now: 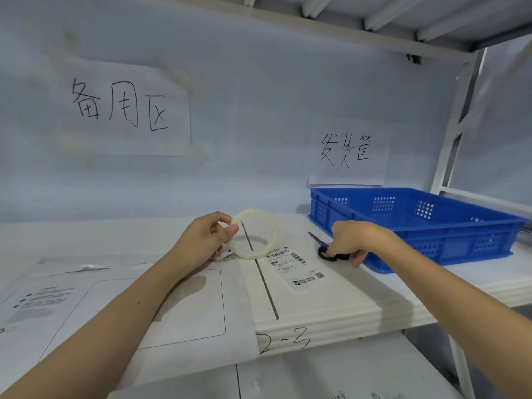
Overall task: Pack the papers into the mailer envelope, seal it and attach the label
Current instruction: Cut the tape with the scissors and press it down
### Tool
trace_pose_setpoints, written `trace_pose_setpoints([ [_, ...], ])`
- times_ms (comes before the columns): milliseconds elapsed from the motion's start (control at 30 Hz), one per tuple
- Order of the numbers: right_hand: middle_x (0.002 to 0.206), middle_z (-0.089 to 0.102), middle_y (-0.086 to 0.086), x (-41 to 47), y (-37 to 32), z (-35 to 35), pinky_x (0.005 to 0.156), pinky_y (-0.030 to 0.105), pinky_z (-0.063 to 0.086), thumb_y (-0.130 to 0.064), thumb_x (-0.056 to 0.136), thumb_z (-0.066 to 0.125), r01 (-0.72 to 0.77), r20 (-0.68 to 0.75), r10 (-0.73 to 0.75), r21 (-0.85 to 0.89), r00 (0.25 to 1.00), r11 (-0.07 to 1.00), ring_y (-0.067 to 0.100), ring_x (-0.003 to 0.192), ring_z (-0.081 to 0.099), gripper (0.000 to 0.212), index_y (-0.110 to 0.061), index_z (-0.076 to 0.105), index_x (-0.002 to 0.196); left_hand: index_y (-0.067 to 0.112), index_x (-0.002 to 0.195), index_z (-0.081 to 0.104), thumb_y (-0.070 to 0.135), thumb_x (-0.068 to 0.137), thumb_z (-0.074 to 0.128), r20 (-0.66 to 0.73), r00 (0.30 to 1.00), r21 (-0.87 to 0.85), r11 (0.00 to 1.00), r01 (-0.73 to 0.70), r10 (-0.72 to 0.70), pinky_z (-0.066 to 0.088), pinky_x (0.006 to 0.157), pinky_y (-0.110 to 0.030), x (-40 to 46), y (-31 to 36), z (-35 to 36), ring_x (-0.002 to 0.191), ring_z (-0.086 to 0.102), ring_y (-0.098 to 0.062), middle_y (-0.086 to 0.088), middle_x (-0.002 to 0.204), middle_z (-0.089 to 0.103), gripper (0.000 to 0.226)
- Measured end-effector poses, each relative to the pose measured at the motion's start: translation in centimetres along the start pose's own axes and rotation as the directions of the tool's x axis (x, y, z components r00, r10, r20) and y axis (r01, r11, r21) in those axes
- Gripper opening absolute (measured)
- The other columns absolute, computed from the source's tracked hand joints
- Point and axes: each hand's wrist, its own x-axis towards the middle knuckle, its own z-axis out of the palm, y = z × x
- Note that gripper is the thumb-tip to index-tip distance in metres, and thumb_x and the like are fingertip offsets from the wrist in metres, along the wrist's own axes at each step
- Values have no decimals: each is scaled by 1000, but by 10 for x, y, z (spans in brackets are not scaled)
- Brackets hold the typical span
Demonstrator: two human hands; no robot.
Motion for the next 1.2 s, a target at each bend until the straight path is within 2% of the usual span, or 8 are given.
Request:
trace_pose_setpoints([
  [200,79,58,8,2,-4,1,67,30,61,-26,85,67,-21,32,19,55,999,998,23,64,62,24,-11,49,83,17,95,67,30,92,65,2,1000,-3,1000,11,-11,49,56,-32,-1,0,-1,53,58,-19,-8,66,62,14],
  [333,55,48,4,-4,-1,3,43,22,38,-26,86,61,35,10,-36,83,999,996,16,43,41,27,-9,46,70,17,96,66,31,92,64,-9,1000,21,1000,10,-10,45,56,-28,-4,1,-2,47,53,-11,-5,65,60,15],
  [467,63,65,9,-33,19,-1,43,20,36,-24,90,58,111,37,-125,262,991,959,13,41,43,27,-6,61,70,19,97,66,34,93,62,-22,1000,76,997,-3,5,37,51,-17,-5,2,-2,43,46,-1,-1,69,61,16],
  [567,96,74,15,-61,28,-5,44,18,39,-21,90,61,90,203,-274,628,940,773,14,59,54,23,-3,74,85,19,97,66,34,92,63,-31,999,75,997,-6,9,36,52,-19,-3,1,-1,43,44,1,0,68,61,16],
  [733,76,68,13,-83,20,8,40,18,54,-18,49,95,-224,319,-389,937,865,269,12,45,62,46,1,73,85,21,95,66,35,91,64,-49,999,71,997,-1,5,36,54,-23,0,-2,-2,46,43,-2,-2,70,61,14],
  [800,73,66,13,-91,7,18,39,19,54,-18,46,98,-274,384,-449,916,807,292,12,45,63,54,5,72,87,22,94,66,35,91,64,-51,999,62,998,-2,5,37,53,-22,1,-2,-2,46,43,-2,-3,71,62,13],
  [933,64,65,9,-100,-30,33,34,14,47,-29,80,70,-241,412,-430,885,803,399,8,41,58,33,3,66,87,22,94,67,34,91,64,-52,999,47,999,-1,3,36,49,-16,1,-2,-2,47,44,-4,-2,71,64,13],
  [1200,76,68,10,-84,-77,41,42,14,52,-42,75,75,-102,317,-380,866,869,490,8,51,60,39,-7,66,88,19,96,67,34,92,62,-40,999,27,999,-24,25,35,49,-16,-2,0,-3,48,44,-5,0,70,63,16],
])
